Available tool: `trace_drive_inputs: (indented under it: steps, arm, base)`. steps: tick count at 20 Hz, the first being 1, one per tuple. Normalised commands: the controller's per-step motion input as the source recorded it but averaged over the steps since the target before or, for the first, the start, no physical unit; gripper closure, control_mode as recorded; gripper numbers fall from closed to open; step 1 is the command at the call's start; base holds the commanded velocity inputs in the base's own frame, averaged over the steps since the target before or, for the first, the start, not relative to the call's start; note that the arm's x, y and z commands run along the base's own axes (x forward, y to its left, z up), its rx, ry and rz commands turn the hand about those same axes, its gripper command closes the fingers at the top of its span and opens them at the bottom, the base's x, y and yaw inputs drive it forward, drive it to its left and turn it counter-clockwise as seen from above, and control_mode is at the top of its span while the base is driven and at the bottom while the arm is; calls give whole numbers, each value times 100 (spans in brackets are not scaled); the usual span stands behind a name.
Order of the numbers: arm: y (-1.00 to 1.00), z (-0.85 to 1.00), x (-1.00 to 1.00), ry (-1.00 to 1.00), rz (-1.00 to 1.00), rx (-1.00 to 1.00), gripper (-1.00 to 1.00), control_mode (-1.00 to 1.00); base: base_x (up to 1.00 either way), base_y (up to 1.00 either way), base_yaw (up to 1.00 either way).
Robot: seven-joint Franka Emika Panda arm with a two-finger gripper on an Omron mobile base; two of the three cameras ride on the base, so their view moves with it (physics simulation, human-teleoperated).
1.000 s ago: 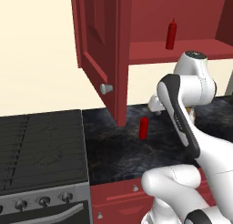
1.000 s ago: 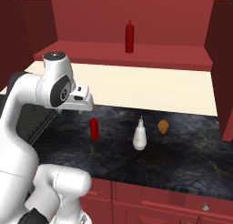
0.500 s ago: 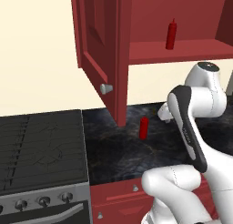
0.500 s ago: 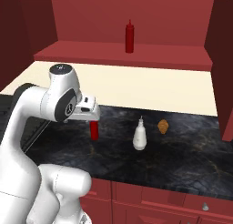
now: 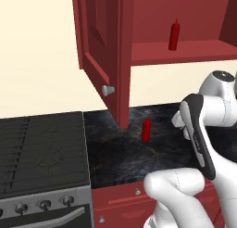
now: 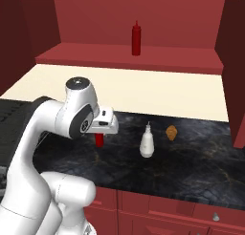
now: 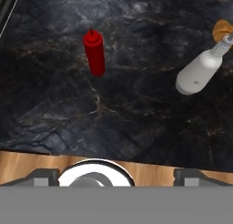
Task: Pick the oil and vinegar bottle and ketchup from the counter and place them in the cabinet.
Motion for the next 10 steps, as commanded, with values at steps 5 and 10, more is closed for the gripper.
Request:
trace_drive_inputs:
  steps: [5, 10]
  arm:
    - [-33, -14, 0, -1, -11, -1, -100, -100]
    - [-26, -17, 7, -1, -18, -1, -100, -100]
  base:
    - [0, 0, 0]
    - [0, 0, 0]
